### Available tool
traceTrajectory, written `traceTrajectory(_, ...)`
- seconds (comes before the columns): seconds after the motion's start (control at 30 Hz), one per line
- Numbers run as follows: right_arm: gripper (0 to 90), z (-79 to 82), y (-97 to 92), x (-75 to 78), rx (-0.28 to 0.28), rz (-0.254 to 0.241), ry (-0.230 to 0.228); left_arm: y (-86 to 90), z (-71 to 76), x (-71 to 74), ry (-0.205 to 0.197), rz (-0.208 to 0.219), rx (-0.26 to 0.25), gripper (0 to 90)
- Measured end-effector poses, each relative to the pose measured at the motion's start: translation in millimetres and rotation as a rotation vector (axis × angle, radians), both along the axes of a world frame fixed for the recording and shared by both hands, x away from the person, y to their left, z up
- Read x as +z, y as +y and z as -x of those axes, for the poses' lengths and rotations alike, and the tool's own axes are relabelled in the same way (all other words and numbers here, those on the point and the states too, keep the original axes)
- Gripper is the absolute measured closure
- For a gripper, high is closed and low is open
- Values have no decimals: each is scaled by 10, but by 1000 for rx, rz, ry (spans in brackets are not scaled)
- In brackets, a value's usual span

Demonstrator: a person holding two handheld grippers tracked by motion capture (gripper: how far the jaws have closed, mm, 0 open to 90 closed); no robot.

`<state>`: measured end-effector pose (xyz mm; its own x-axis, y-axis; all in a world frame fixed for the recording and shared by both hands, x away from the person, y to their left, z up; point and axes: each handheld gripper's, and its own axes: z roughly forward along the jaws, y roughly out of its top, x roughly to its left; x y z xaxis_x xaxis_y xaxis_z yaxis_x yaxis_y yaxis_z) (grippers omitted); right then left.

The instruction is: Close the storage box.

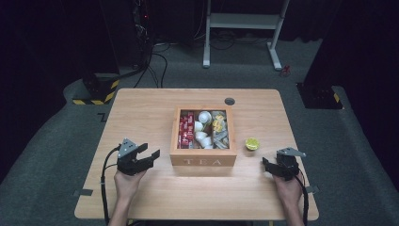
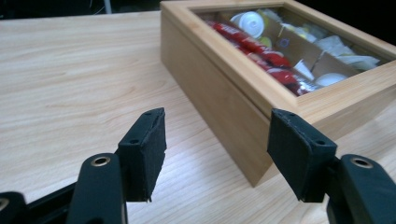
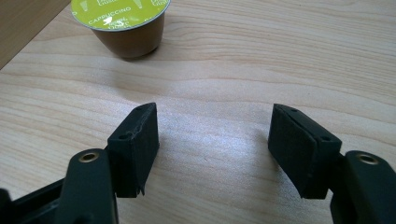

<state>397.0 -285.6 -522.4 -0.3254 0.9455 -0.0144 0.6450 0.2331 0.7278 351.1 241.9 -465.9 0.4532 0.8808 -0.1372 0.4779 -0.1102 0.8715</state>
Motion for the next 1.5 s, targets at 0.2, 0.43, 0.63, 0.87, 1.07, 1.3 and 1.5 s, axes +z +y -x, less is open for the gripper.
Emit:
traceTrajectory(0.2, 334, 0, 0, 0, 0, 0, 0, 84, -24, -126, 43, -5, 31, 378)
traceTrajectory(0.43, 335, 0, 0, 0, 0, 0, 0, 149, -27, -231, 68, -4, 55, 383)
traceTrajectory(0.63, 335, 0, 0, 0, 0, 0, 0, 199, -27, -312, 92, -19, 77, 383)
traceTrajectory(0.87, 335, 0, 0, 0, 0, 0, 0, 234, -40, -465, 131, -88, 119, 383)
traceTrajectory(1.07, 335, 0, 0, 0, 0, 0, 0, 263, -49, -581, 155, -112, 150, 380)
traceTrajectory(1.3, 335, 0, 0, 0, 0, 0, 0, 255, -48, -618, 163, -138, 168, 371)
traceTrajectory(1.5, 334, 0, -2, 0, 1, -2, 0, 172, -49, -624, 154, -207, 158, 322)
